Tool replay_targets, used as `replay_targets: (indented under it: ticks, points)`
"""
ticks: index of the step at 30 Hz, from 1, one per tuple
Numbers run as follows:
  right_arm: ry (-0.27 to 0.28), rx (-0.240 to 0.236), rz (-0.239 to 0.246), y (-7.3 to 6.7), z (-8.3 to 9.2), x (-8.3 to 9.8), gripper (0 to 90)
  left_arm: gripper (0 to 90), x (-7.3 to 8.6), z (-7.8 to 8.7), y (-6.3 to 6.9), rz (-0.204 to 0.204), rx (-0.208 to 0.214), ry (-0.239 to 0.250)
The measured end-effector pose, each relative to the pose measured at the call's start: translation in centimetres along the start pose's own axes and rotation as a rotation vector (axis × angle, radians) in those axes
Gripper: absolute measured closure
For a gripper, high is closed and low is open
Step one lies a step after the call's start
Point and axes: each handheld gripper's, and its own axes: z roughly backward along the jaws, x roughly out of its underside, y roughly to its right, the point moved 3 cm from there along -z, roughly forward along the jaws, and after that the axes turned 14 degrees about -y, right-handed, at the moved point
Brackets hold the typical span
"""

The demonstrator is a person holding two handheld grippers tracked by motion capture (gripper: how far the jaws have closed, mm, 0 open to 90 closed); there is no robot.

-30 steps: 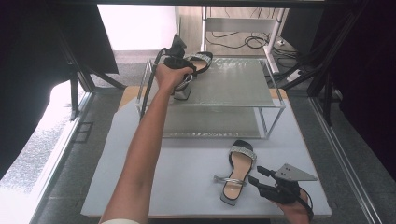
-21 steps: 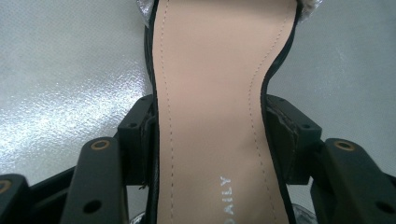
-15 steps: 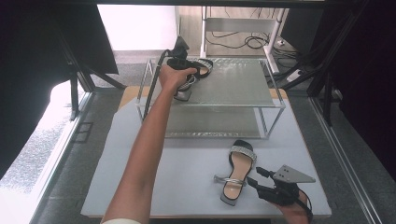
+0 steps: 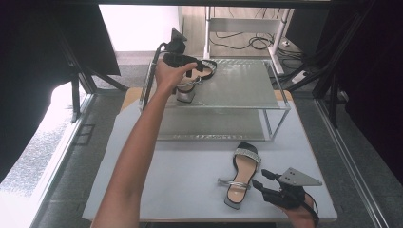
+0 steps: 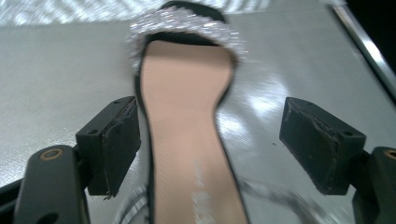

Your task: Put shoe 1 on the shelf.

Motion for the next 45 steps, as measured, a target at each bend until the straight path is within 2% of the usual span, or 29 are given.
replay_targets:
  ticks: [2,3,4,5,6,9,10,11,12,13,14,16,17,18,19,22,23,24,25,27,29,30,31,32,34,36,37,40,45]
  points:
    - [0.002,0.0,-0.002,0.1,0.0,0.0,45.4,22.2,0.8,1.2,0.6,-0.056,-0.01,0.014]
    - [0.002,0.0,-0.002,0.1,0.0,0.0,45.4,23.4,0.8,1.2,0.6,-0.056,-0.01,0.014]
    - [0.002,-0.001,-0.003,0.1,0.1,0.0,45.4,23.4,1.3,1.8,0.9,-0.078,-0.002,0.023]
    - [0.005,-0.004,-0.006,0.0,0.1,0.0,45.4,24.7,2.4,2.9,1.4,-0.111,0.045,0.036]
    - [0.007,-0.006,-0.005,0.0,0.1,0.0,45.4,25.2,3.0,3.4,1.7,-0.125,0.07,0.035]
    - [0.014,-0.007,-0.003,0.0,0.3,-0.2,45.4,26.4,5.3,4.4,2.5,-0.185,0.082,0.022]
    - [0.014,-0.007,-0.003,0.0,0.3,-0.2,45.4,26.4,5.3,4.4,2.5,-0.185,0.082,0.022]
    - [0.018,-0.005,-0.002,-0.1,0.4,-0.3,45.5,26.9,6.8,5.0,3.0,-0.212,0.1,0.031]
    - [0.02,-0.003,-0.002,-0.1,0.4,-0.3,45.5,27.6,6.8,5.0,3.0,-0.212,0.1,0.031]
    - [0.018,-0.005,-0.002,-0.1,0.5,-0.3,45.4,27.6,7.6,5.2,3.2,-0.228,0.113,0.031]
    - [0.019,-0.005,-0.002,-0.2,0.4,-0.3,45.5,28.3,9.2,5.5,3.6,-0.264,0.127,0.032]
    - [0.018,-0.005,0.005,-0.4,0.3,-0.4,45.5,29.6,10.8,5.7,3.8,-0.294,0.135,0.04]
    - [0.017,-0.008,0.007,-0.5,0.3,-0.4,45.5,30.3,11.6,5.8,3.9,-0.306,0.135,0.045]
    - [0.016,-0.008,0.013,-0.6,0.3,-0.5,45.5,31.0,11.6,5.8,3.9,-0.306,0.135,0.045]
    - [0.016,-0.009,0.014,-0.7,0.2,-0.5,45.5,31.0,13.1,5.7,3.9,-0.346,0.117,0.043]
    - [0.016,-0.009,0.019,-0.7,0.2,-0.7,45.5,31.0,15.4,5.5,3.7,-0.377,0.125,0.048]
    - [0.016,-0.009,0.019,-0.7,0.2,-0.7,45.5,30.9,15.4,5.5,3.7,-0.377,0.125,0.048]
    - [0.018,-0.008,0.018,-0.6,0.3,-0.7,45.5,30.9,16.9,5.1,3.3,-0.391,0.129,0.052]
    - [0.018,-0.008,0.018,-0.6,0.3,-0.7,45.5,30.9,16.9,5.1,3.3,-0.391,0.129,0.052]
    - [0.019,-0.005,0.015,-0.6,0.3,-0.7,45.5,30.7,19.3,4.2,2.6,-0.395,0.144,0.048]
    - [0.017,-0.005,0.015,-0.6,0.3,-0.7,45.5,30.5,20.8,3.4,2.0,-0.394,0.144,0.042]
    - [0.017,-0.005,0.015,-0.6,0.3,-0.7,45.5,30.6,20.8,3.4,2.0,-0.394,0.144,0.042]
    - [0.019,-0.006,0.016,-0.7,0.2,-0.7,45.5,30.6,22.1,2.8,1.4,-0.389,0.146,0.042]
    - [0.019,-0.006,0.016,-0.7,0.2,-0.7,45.5,30.7,22.1,2.8,1.4,-0.389,0.146,0.042]
    - [0.018,-0.007,0.019,-0.8,0.2,-0.8,45.5,30.7,24.0,1.8,0.5,-0.38,0.149,0.038]
    - [0.017,-0.007,0.02,-0.9,0.2,-0.8,45.5,30.8,25.2,1.0,0.0,-0.369,0.157,0.035]
    - [0.017,-0.007,0.02,-0.9,0.2,-0.8,45.5,30.9,25.2,1.0,0.0,-0.369,0.157,0.035]
    - [0.016,-0.006,0.021,-0.9,0.1,-0.9,45.4,31.0,27.2,-0.5,-1.0,-0.353,0.162,0.022]
    - [0.012,-0.006,0.022,-0.9,0.1,-0.9,45.5,31.1,29.2,-2.2,-2.1,-0.334,0.169,0.01]
